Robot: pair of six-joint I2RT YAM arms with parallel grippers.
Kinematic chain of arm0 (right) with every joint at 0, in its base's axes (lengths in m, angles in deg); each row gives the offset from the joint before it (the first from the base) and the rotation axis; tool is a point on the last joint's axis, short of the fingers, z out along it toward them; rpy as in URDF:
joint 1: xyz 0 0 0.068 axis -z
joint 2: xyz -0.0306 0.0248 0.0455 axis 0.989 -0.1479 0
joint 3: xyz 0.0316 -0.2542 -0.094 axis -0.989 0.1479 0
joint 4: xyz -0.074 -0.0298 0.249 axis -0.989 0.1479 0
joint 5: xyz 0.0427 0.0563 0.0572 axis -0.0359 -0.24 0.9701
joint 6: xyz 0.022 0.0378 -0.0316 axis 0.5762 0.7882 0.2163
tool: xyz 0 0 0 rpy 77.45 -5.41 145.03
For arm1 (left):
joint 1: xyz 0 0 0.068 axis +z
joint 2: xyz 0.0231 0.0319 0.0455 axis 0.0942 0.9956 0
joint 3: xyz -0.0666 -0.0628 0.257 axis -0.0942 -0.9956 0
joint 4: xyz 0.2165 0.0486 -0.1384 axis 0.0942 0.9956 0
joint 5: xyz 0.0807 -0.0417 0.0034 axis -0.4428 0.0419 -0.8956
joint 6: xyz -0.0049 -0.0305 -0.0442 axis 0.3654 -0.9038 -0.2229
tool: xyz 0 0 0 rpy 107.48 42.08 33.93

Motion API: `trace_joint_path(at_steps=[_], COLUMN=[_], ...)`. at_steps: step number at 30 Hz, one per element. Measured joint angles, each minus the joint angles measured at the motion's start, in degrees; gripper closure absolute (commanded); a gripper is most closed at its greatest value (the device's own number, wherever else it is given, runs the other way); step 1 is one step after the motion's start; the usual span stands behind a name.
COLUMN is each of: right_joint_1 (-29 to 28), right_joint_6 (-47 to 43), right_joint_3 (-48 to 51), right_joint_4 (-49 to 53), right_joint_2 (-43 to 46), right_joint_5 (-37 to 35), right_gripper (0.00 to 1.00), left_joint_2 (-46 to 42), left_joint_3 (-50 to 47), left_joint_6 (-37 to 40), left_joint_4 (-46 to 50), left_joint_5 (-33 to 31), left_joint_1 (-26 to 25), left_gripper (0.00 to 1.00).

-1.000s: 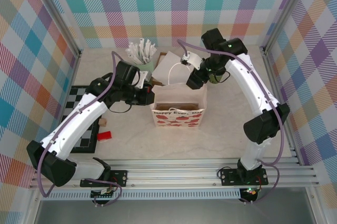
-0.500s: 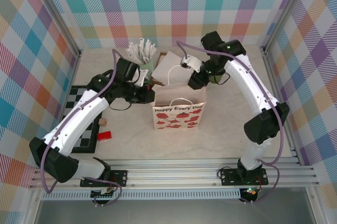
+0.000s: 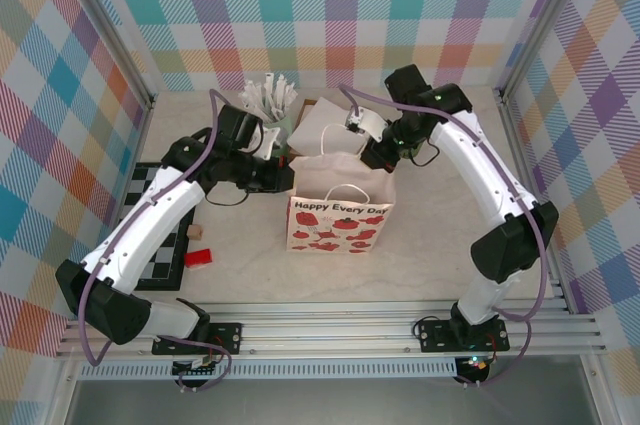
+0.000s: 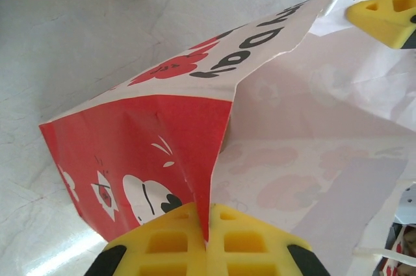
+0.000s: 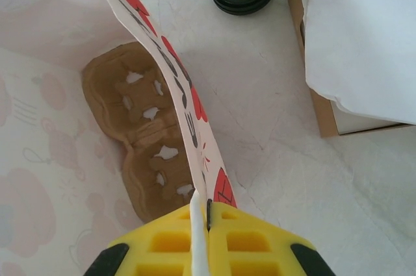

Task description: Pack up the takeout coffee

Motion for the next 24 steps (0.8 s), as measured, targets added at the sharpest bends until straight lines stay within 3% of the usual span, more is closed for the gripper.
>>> trace_joint_path(at_steps=[2, 6, 7, 10, 13, 18, 24], right_joint_1=[-0.04, -0.35, -0.5, -1.03, -1.68, -4.09, -6.45], right_joint_6=[2.21, 8.74, 10.82, 16.98, 23.63, 34.77, 43.3], right_joint_3=[0.35, 1.68, 2.73, 4.92, 5.2, 5.97, 10.34], right_joint_4=[-0.28, -1.64, -2.03, -2.32, -2.12, -1.77, -3.08], right_joint_2=[0.72, 2.27, 3.02, 4.94, 6.12, 8.46, 10.64], right_joint_5=[-0.63, -2.01, -2.71, -5.84, -9.03, -12.57, -11.76], right_gripper=[0.95, 0.97, 0.99, 1.0, 1.0, 1.0, 1.0], left_joint_2=[0.04, -0.04, -0.17, -1.38, -4.04, -10.78, -13.88], left_joint_3=[0.66, 1.62, 1.62, 1.49, 1.22, -2.38, -6.34], left_joint_6=[0.28, 0.68, 0.59, 0.17, -0.87, -4.28, -8.92], left_joint_4=[-0.02, -0.68, -1.07, -3.13, -4.94, -7.98, -8.24], left_joint_5=[0.61, 1.29, 1.33, 0.63, -2.91, -13.18, -24.76], left_joint_1=[0.07, 0.98, 1.4, 2.89, 4.15, 4.5, 4.76], left_gripper=[0.92, 0.74, 0.66, 0.22, 0.01, 0.0, 0.0])
